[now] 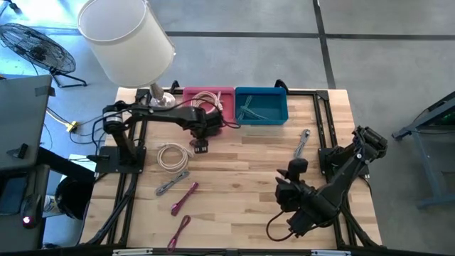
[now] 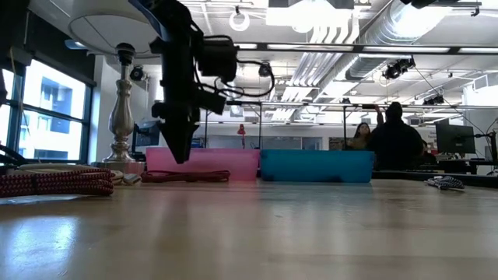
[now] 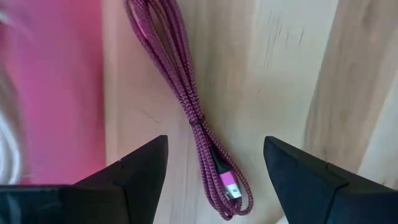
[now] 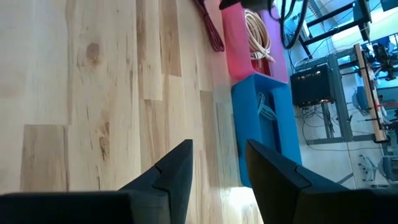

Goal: Pick & Place USB Port
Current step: Put the top small black and pink charger cable into the blue bin

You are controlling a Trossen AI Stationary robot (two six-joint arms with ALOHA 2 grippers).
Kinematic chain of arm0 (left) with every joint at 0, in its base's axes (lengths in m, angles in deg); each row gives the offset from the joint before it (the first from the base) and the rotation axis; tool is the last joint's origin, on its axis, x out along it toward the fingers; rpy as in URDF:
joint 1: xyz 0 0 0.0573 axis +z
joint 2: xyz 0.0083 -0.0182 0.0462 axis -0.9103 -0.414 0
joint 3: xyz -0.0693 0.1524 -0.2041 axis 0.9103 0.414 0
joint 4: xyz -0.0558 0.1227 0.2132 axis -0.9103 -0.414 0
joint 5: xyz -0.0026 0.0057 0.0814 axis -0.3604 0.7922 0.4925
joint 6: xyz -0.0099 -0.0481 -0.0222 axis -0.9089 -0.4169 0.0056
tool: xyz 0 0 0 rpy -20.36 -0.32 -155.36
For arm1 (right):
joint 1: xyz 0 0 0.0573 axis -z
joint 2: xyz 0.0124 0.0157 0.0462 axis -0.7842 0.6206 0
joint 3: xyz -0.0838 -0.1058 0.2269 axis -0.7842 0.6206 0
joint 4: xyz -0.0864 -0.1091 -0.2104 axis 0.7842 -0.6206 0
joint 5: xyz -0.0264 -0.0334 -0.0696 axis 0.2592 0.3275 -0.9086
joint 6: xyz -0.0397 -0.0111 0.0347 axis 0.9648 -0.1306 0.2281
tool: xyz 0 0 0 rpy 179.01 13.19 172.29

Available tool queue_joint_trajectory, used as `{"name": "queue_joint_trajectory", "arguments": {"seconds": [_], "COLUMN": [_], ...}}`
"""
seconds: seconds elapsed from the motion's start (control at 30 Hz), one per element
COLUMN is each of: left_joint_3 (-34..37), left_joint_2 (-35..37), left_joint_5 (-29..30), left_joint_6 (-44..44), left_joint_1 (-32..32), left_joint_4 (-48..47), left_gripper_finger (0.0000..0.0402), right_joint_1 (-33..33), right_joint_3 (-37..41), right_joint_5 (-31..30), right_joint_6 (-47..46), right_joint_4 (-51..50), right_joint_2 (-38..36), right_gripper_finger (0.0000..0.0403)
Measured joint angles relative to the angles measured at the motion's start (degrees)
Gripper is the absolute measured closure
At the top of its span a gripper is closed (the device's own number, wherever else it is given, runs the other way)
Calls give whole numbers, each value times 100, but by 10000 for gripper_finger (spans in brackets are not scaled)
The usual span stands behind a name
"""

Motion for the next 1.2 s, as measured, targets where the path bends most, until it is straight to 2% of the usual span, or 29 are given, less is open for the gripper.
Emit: {"name": "queue_joint_trajectory", "arguments": {"seconds": [0.27, 0.37, 0.47, 0.6, 0.63, 0.97, 1.2], "left_joint_3": [0, -18, -33, -28, -26, 22, 11], "left_joint_2": [-463, -655, -814, -898, -901, -425, 883], "left_joint_5": [150, 188, 86, 25, 34, 277, 1], "left_joint_6": [257, 390, 485, 500, 461, 193, -39], "left_joint_1": [9, 76, 150, 193, 198, -129, -694], "left_joint_4": [145, 155, 118, 116, 133, 178, 259], "left_gripper_finger": [143, 164, 220, 360, 376, 388, 388], "right_joint_1": [-14, -14, -14, -14, -14, -14, -83], "right_joint_3": [0, 0, 0, 0, 0, 0, 0], "right_joint_5": [3, -3, -14, -23, -27, -26, -515], "right_joint_6": [-46, -46, -46, -48, -48, -111, -222], "right_joint_4": [6, 4, 4, 6, 6, 4, -132], "right_joint_2": [0, 0, 0, 0, 0, 0, 0], "right_gripper_finger": [263, 263, 263, 263, 263, 263, 263]}}
